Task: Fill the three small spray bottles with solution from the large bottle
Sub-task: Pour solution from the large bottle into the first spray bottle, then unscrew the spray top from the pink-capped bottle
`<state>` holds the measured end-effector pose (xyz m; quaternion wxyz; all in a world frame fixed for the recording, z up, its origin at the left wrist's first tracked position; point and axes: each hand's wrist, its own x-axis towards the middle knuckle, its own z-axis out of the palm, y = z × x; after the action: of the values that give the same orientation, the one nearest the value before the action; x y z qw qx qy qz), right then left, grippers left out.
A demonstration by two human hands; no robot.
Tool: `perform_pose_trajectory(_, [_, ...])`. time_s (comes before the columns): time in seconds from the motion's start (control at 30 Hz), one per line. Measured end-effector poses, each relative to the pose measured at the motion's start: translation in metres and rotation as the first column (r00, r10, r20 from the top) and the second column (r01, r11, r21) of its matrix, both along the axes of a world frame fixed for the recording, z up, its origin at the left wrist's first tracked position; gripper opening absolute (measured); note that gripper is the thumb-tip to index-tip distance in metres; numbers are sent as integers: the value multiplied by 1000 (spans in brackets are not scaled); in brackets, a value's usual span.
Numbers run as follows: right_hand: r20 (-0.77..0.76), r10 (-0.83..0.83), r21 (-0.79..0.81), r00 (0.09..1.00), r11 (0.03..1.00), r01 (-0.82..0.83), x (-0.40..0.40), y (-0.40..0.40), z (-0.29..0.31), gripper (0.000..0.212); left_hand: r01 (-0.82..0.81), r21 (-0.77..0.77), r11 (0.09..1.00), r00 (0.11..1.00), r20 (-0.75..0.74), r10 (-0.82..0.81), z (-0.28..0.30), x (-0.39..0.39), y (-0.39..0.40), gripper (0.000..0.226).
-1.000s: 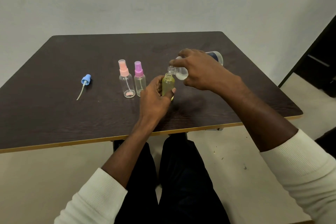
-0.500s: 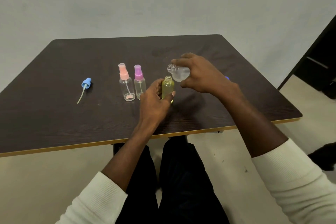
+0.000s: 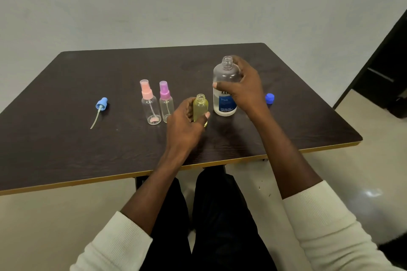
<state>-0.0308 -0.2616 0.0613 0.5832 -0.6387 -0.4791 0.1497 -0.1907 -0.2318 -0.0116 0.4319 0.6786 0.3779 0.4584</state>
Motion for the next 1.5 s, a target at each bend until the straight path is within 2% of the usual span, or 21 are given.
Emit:
perform_pose_trajectory(0.33, [-123,-20,26,992,999,24,6,1,-16,59,13,10,1000,1000,3,-13,2,-1,-2,41])
perform_pose_trajectory(0.43, [-130,-48,8,990,999,50,0,1,-18,85,15,19,1000,1000,11,-15,3,-1,-3,43])
perform_pose_trajectory(0.5, [-61,-151,58,987,986,155,-9,-4,-21,94,8,19,1000,999,35,-8,5,-2,-4,43])
perform_pose_trajectory(0.57, [26,-273,216,962,941,261,-18,-12,-23,80,-4,20,1000,998,65,3,7,-3,-6,42])
perform_pose_trajectory(0.63, [88,-354,376,931,877,298,-28,-20,-24,53,-16,47,999,996,86,12,11,-4,-11,43])
perform_pose_trajectory(0.7, [120,-373,455,920,844,283,-38,-25,-21,27,-15,86,996,996,91,7,14,-7,-15,44])
perform_pose_trajectory(0.77, [120,-354,474,927,841,260,-48,-27,-22,11,-10,129,992,997,81,-1,16,-15,-19,45])
perform_pose_trajectory(0.93, [54,-263,435,963,874,214,-77,-26,-31,10,-56,177,983,997,53,47,23,-60,-28,47])
perform_pose_trajectory(1.03, [116,-147,432,982,898,83,-110,-22,-33,9,-137,202,970,990,66,126,27,-99,-25,47])
perform_pose_trajectory(1.13, [193,-4,422,981,903,-79,-152,-7,-36,9,-270,163,949,962,82,259,31,-142,-16,45])
perform_pose_trajectory(1.3, [305,192,250,933,929,-273,-218,35,-46,12,-429,153,890,903,32,429,33,-205,25,42])
perform_pose_trajectory(1.5, [237,204,-66,950,979,-194,-262,104,-55,22,-501,122,857,855,-80,512,22,-256,93,51])
